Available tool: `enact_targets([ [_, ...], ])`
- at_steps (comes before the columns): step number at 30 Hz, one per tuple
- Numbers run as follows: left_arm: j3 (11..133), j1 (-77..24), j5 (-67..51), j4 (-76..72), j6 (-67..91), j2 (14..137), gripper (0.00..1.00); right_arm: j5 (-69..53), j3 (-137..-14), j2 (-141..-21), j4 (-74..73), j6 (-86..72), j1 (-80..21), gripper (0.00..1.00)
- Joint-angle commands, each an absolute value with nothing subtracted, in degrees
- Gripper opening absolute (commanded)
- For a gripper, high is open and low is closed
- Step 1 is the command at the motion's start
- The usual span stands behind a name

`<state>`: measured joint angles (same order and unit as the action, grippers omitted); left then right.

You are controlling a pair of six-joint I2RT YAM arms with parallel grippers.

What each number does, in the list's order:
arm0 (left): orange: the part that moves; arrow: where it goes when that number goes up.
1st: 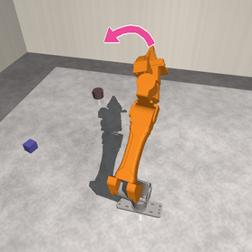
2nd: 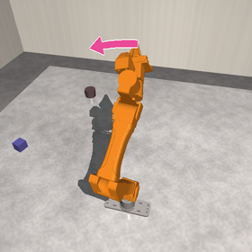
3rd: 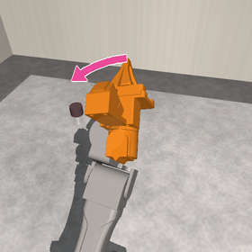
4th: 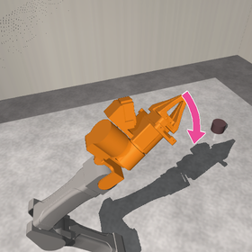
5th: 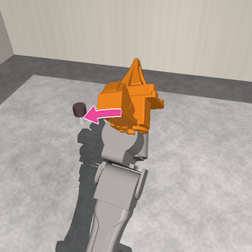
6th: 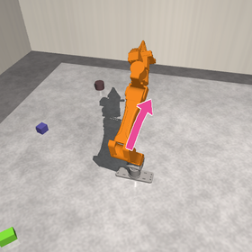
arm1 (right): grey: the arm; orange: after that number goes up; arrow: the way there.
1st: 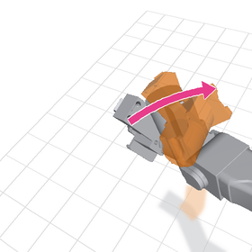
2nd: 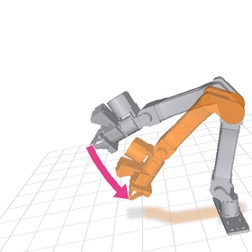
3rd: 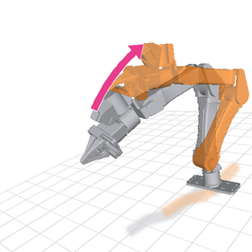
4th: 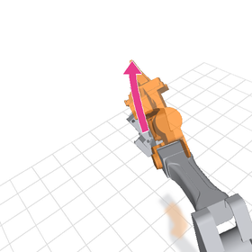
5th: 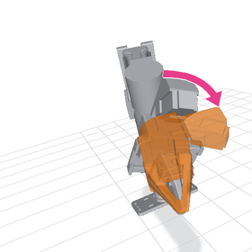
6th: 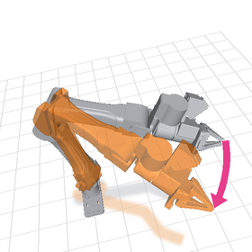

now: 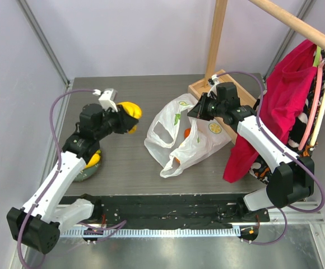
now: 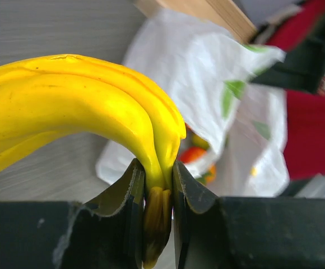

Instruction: Place the fruits into the plastic bag

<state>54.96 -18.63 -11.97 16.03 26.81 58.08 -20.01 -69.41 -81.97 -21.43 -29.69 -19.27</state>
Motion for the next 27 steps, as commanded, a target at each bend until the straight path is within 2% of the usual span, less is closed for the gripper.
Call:
enact_targets([
  [1,55.37,-25.21,-24.95,11.25,28.21,57.74,0.00,-19.77,-70.31,-80.95,-19.07,-29.53,-19.07,0.01],
  [13,58.54,-44.81,-37.96,-8.15,37.61,63.54,0.00,-19.60,-70.49,-80.86,-19.25,-29.62,-19.07,0.01],
  [27,56.78,-44.57,-46.31,-22.93,42.19,75.40,0.00,-19.77,-70.49,-79.54,-19.77,-29.71,-19.07,0.01],
])
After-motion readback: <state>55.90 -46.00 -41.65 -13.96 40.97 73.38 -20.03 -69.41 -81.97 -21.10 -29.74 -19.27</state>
